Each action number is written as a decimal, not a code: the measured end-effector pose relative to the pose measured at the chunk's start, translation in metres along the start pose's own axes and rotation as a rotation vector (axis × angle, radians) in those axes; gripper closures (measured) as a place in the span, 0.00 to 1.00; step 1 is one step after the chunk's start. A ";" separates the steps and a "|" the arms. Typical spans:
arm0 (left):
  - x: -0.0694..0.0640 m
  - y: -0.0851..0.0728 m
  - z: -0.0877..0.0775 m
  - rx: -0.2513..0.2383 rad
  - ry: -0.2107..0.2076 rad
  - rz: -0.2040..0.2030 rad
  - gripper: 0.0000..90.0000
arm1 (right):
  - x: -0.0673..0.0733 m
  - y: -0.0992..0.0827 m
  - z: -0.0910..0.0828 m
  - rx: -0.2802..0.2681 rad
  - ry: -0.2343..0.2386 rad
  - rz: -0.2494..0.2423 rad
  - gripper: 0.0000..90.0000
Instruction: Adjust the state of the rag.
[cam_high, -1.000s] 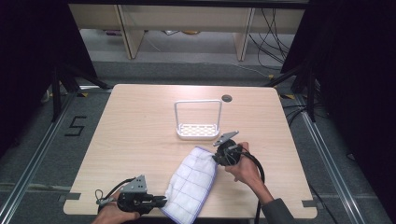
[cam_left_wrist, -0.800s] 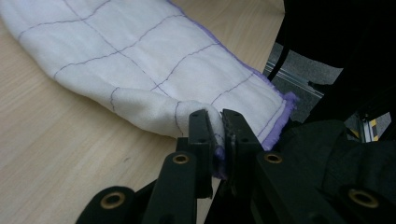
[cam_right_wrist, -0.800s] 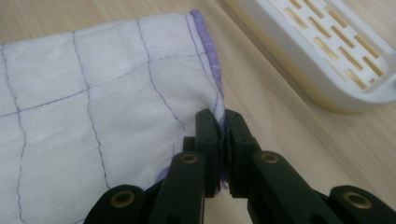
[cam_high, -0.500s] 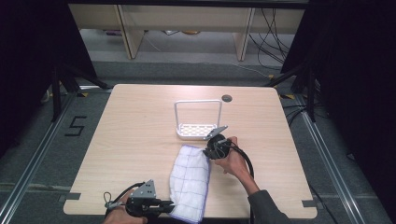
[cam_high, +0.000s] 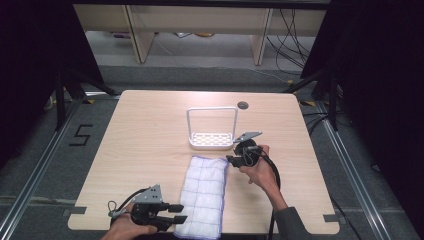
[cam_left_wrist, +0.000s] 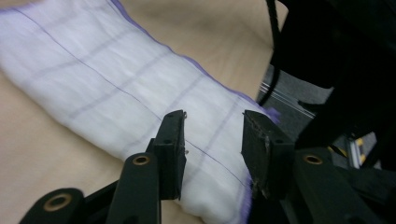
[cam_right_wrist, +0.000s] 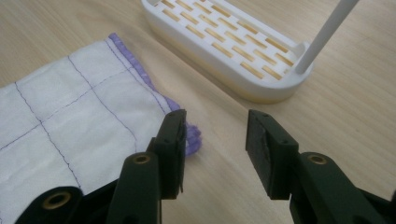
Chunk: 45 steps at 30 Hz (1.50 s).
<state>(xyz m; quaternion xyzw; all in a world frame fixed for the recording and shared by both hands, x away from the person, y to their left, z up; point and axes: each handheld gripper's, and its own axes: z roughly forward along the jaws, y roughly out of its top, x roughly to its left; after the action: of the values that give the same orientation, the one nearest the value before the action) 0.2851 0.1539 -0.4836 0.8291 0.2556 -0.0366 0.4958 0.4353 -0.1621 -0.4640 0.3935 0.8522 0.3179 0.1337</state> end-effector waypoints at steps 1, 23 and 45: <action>0.003 0.004 -0.002 -0.005 0.024 0.000 0.64 | -0.001 -0.001 -0.001 0.000 -0.003 -0.009 0.65; 0.112 0.058 0.042 0.037 0.257 -0.091 0.54 | 0.002 -0.002 0.009 0.031 0.023 0.038 0.51; 0.135 0.074 0.071 0.082 0.281 -0.091 0.47 | 0.014 0.004 0.025 0.057 0.030 0.010 0.46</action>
<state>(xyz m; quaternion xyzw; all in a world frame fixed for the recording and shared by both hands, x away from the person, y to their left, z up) 0.4503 0.1183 -0.5023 0.8331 0.3580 0.0470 0.4189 0.4404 -0.1385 -0.4798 0.3965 0.8609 0.3000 0.1080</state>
